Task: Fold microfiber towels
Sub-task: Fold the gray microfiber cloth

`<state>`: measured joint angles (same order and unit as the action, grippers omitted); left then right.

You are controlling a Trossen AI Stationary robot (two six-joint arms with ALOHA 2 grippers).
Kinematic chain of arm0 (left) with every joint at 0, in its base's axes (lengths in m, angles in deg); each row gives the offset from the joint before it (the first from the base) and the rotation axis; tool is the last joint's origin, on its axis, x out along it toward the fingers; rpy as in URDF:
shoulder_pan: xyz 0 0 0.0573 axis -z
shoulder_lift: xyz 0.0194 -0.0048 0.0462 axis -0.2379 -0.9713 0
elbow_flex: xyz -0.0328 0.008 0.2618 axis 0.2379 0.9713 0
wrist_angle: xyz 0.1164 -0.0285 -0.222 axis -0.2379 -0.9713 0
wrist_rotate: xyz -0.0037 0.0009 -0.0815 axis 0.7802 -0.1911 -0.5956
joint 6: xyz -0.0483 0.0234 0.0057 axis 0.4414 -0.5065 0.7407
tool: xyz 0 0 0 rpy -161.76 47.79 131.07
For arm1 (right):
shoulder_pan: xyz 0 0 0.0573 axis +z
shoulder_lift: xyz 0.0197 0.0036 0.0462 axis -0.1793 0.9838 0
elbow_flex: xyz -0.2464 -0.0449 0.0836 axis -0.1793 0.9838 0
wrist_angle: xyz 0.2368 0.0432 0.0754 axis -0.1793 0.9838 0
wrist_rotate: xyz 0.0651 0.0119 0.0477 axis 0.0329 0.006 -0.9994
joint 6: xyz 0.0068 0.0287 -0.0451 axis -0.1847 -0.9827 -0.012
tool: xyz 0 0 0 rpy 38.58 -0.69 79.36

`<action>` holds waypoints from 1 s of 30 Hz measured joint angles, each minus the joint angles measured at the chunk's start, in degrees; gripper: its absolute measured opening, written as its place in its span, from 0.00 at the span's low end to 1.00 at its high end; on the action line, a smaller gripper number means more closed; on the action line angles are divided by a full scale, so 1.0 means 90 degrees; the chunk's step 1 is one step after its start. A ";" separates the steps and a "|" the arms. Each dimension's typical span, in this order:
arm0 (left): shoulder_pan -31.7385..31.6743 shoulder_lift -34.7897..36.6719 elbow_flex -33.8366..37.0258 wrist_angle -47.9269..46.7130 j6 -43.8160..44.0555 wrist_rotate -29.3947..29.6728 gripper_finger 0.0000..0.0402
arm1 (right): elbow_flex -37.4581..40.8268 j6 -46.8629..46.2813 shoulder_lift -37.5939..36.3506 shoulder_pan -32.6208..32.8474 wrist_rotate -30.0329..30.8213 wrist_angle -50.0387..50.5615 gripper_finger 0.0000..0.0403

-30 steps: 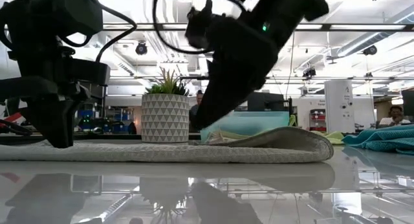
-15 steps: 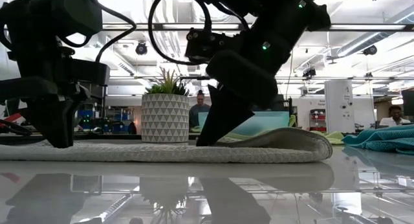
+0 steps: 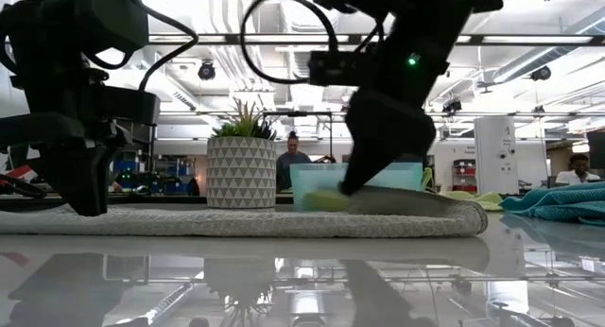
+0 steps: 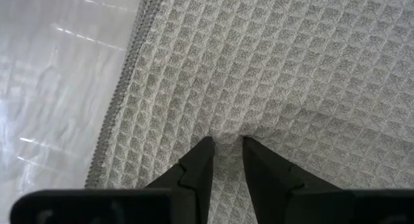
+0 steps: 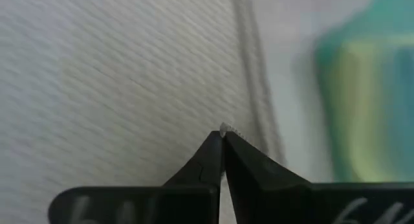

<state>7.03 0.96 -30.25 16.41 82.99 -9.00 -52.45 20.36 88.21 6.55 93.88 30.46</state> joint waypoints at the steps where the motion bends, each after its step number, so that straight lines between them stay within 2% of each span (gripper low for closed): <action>1: -0.0002 0.0000 0.0004 0.0000 0.0004 0.0000 0.18 | 0.0001 -0.0083 -0.0016 0.0000 0.0101 0.0174 0.02; 7: -0.0002 0.0005 0.0021 0.0004 0.0147 0.0005 0.18 | 0.0130 -0.0674 -0.0011 0.0002 0.0583 0.0689 0.02; 13: -0.0005 0.0195 -0.0174 -0.0189 -0.0179 -0.0148 0.18 | 0.0297 -0.0710 -0.0011 0.0002 0.0588 0.0707 0.02; 18: -0.0005 0.0877 -0.0260 -0.0902 -0.0339 -0.0314 0.18 | 0.0313 -0.0552 -0.0014 0.0002 0.0590 0.0718 0.02; 23: -0.0008 0.1830 -0.0142 -0.1778 -0.0354 -0.0171 0.18 | 0.0352 -0.0551 -0.0018 0.0002 0.0595 0.0623 0.02; 30: -0.0010 0.2844 0.0641 -0.1681 -0.0171 0.0365 0.20 | 0.0446 -0.0541 -0.0018 0.0012 0.0593 0.0221 0.02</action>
<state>6.94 26.56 -24.48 1.28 81.45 -5.72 -48.44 15.49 88.05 6.66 99.21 32.45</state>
